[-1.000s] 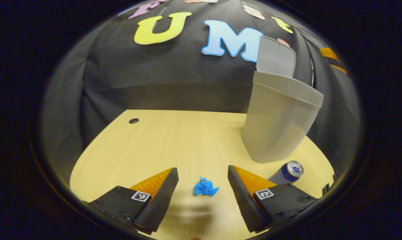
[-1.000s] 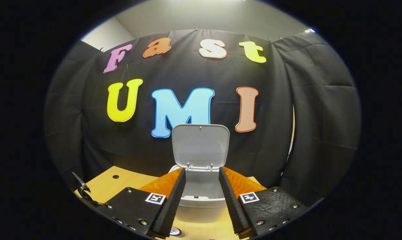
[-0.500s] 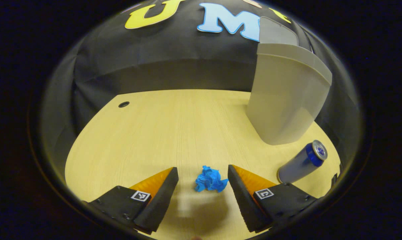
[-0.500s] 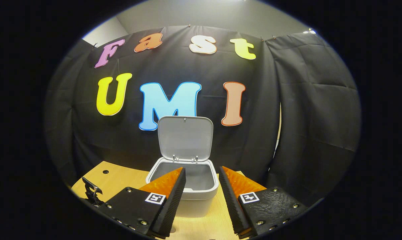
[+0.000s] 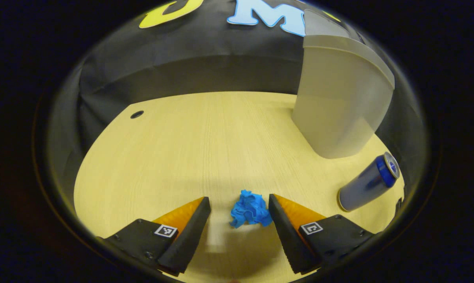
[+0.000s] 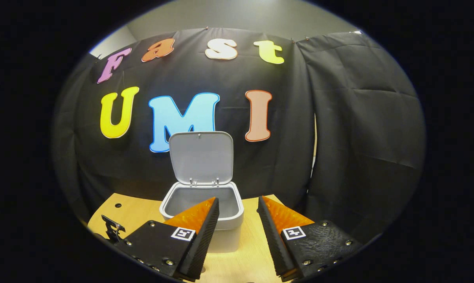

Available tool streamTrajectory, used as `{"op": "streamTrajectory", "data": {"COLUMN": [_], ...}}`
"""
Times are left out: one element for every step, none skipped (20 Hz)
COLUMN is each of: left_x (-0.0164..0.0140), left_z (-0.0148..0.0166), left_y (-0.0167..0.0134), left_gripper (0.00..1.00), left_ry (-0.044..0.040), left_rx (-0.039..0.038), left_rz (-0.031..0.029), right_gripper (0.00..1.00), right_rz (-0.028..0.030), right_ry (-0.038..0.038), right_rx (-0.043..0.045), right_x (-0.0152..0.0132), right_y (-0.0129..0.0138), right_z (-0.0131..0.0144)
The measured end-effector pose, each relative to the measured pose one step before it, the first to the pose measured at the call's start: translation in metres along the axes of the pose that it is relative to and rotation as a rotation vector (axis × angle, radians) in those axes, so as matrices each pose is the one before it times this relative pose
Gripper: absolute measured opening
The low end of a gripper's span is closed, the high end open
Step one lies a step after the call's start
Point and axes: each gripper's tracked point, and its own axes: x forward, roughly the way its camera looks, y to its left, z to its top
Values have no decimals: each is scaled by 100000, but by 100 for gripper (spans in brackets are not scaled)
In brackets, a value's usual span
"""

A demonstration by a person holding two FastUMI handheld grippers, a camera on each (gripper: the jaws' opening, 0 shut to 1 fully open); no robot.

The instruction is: Press the lid of the desktop garbage bin to open it, pick up the crumpled paper on the desktop and throw it into the bin, then pick up the pop can on the desktop and drop it into the bin, and finally close the garbage bin lid.

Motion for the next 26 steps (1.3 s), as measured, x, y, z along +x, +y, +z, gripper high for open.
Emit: {"op": "streamTrajectory", "data": {"left_x": [184, 74, 187, 59, 145, 77, 151, 209, 50, 281, -5, 189, -114, 61, -162, -114, -91, -205, -194, -305, -235, -331, -298, -325, -394, -413], "left_z": [-130, -152, -15, -71, -26, -56, 128, -166, 538, 154, 76, -72, 86, -95, -24, 103, 94, 365, 317, 426, 436, 602, 735, 710, 899, 1219], "left_y": [48, 89, -51, -100, -1, -81, 67, 583, 666, 436, 198, -148, -53, 23, 181, 187, 122, 175, 105, 108, -8, 80, 34, -24, -71, -109], "left_gripper": [98, 100, 98, 98, 98, 98, 98, 98, 87, 76, 65, 56, 46, 44, 46, 46, 46, 44, 44, 44, 44, 46, 46, 46, 46, 46], "left_ry": [440, 688, -64, 50, -59, -40, -53, 628, -889, 144, 48, 99, -327, 148, -104, -10, -770, -1153, -1034, -948, -987, -1520, -1528, -1489, -1714, -2624], "left_rx": [39, 382, 486, 495, 496, 379, 422, 698, -201, 691, 656, 192, 15, -265, -285, -189, 139, 498, 820, 950, 529, 427, 172, -315, -471, -284], "left_rz": [31, 614, 174, 398, 432, 634, 773, 3007, 873, 947, 166, -115, -210, 612, 1094, 848, 617, 536, 478, 151, 17, 445, 105, -74, -166, 44], "right_gripper": [66, 66, 66, 66, 66, 66, 66, 66, 66, 66, 66, 66, 66, 66, 66, 66, 66, 66, 66, 66, 66, 66, 66, 66, 66, 66], "right_rz": [-385, -440, -222, -6, 162, 200, 186, 360, 348, 257, 241, 101, 16, 0, -92, -140, 26, -12, 110, 252, 392, 539, 607, 738, 698, 866], "right_ry": [321, 176, 184, 48, 125, 90, 197, 307, 302, 313, 158, 154, 66, 100, -68, 50, 56, 93, 116, -29, 123, 119, -66, -2, 126, 117], "right_rx": [649, 458, -163, -171, -75, 39, 182, 92, -122, -291, -261, -214, -24, 66, -18, -93, 6, -8, 8, 50, -2, -46, -57, 17, 5, 22], "right_x": [19, -52, 99, 38, -13, -15, 6, 15, -7, -22, -56, -111, -52, 14, -127, -20, -59, -15, 104, 18, 46, 38, 12, 46, 92, -11], "right_y": [-33, -65, 56, 57, 70, -4, 12, 44, 77, 45, 63, 78, -2, -105, -84, -100, -51, -18, -3, 67, 121, 219, 185, 181, 228, 193], "right_z": [-87, -23, -197, -83, 51, -185, -53, -249, -77, -175, -39, -110, 40, -76, -39, 51, -4, 30, -114, 8, -7, -33, -27, 63, -126, -135]}}
